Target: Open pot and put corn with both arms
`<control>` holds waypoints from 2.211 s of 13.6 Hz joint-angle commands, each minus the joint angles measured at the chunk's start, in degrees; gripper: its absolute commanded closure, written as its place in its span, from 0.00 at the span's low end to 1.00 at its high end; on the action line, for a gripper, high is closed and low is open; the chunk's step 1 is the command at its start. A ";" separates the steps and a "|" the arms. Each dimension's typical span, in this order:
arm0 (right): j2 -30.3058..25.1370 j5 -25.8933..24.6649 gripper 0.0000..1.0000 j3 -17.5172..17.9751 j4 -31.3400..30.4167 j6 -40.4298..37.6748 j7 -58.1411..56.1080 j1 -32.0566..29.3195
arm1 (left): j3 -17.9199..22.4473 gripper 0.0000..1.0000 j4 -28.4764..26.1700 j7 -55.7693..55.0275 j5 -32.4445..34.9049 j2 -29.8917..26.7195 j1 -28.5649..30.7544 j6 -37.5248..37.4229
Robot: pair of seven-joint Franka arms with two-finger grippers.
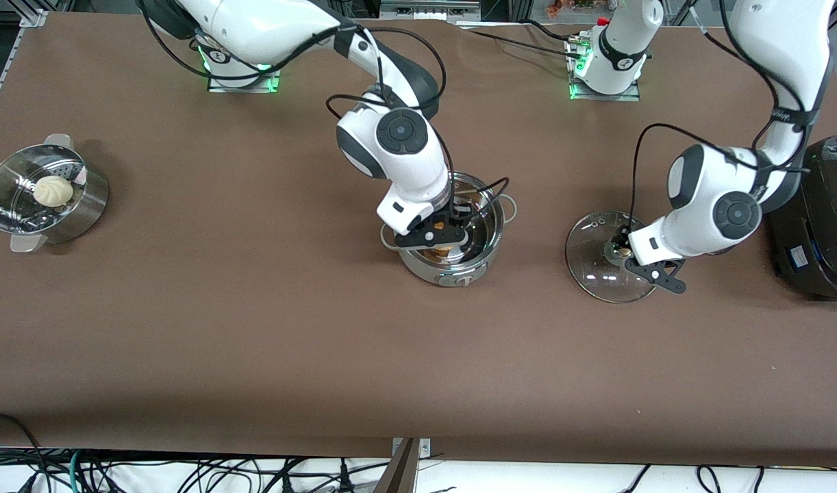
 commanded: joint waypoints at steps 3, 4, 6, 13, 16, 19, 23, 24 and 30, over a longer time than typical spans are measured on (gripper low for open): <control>3.27 -1.80 0.01 -4.03 2.53 2.11 1.03 4.46 | -1.21 0.00 13.33 -7.67 -4.82 -11.78 -0.55 -26.38; 3.19 -2.15 0.00 -4.65 2.62 2.11 1.03 5.17 | -1.13 0.00 17.55 -10.51 -5.09 -11.96 -0.46 -32.97; 1.53 -2.16 0.00 -4.74 2.79 -0.25 0.85 5.09 | -1.56 0.00 23.46 -17.08 -4.84 -12.05 -0.64 -36.99; -16.39 4.08 0.00 -4.83 4.02 -31.61 -18.62 -17.53 | -1.74 0.00 29.55 -30.57 -5.36 -11.09 -0.38 -38.22; -20.00 5.14 0.00 -5.01 3.94 -36.90 -19.80 -29.87 | -2.09 0.00 29.90 -30.57 -4.66 -11.35 -0.37 -37.70; -21.67 5.23 0.00 -7.97 2.98 -41.05 -24.34 -34.03 | -2.36 0.00 29.64 -29.61 -4.57 -11.88 -0.46 -37.78; -37.20 5.75 0.00 -14.66 -19.29 -27.75 -51.15 -34.55 | -2.36 0.00 29.81 -29.34 -4.48 -12.05 -0.29 -38.13; -40.72 5.67 0.00 -14.76 -23.88 -24.82 -50.92 -34.64 | -2.62 0.00 29.81 -29.43 -4.48 -12.05 -0.55 -38.22; -45.94 13.92 0.00 -17.13 -23.85 -30.58 -39.59 -34.55 | 6.94 0.00 29.81 -29.34 -4.57 -12.58 -11.25 -38.31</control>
